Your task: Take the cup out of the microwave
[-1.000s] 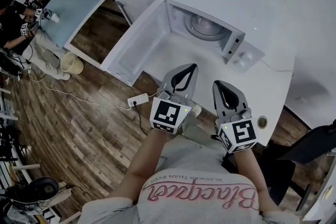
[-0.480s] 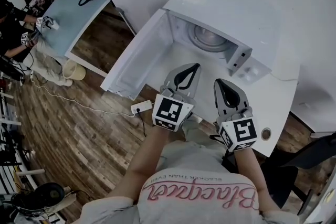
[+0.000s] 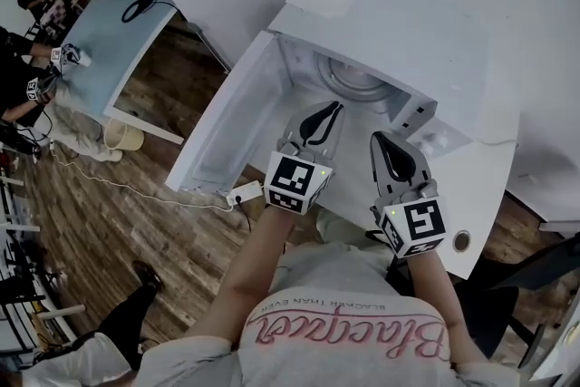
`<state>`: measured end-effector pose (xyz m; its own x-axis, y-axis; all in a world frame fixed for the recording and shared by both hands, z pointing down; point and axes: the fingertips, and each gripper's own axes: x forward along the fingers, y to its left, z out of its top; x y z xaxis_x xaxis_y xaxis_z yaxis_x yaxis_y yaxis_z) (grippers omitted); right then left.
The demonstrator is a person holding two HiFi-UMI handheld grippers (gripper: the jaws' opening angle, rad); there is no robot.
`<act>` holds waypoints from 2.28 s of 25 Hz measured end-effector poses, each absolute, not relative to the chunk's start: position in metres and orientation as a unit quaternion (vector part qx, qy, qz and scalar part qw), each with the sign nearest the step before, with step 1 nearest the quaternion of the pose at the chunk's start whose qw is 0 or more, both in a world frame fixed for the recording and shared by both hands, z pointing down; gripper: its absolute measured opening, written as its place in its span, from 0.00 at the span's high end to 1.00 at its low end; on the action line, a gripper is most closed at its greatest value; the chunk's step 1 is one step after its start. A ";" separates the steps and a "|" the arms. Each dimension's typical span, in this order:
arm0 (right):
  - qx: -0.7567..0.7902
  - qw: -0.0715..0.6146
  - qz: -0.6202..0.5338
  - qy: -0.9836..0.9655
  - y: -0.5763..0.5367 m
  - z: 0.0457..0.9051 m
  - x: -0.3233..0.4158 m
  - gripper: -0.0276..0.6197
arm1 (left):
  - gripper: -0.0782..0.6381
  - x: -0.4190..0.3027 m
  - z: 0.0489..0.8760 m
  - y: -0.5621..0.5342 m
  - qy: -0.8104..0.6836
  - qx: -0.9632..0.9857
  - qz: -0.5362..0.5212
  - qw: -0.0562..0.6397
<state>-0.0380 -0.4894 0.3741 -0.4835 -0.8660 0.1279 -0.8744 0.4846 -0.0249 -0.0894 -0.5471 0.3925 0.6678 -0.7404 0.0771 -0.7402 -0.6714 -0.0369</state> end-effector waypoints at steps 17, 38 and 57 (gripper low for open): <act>0.511 0.071 0.084 -0.852 -0.538 0.406 -0.026 0.94 | 0.77 -0.074 0.449 -0.642 0.406 -0.909 -0.086 -0.031; 0.514 0.090 0.112 -0.846 -0.559 0.431 -0.020 0.94 | 0.76 -0.052 0.488 -0.708 0.413 -0.902 -0.116 -0.050; 0.520 0.101 0.120 -0.839 -0.560 0.440 -0.018 0.94 | 0.82 -0.051 0.488 -0.715 0.420 -0.899 -0.117 -0.046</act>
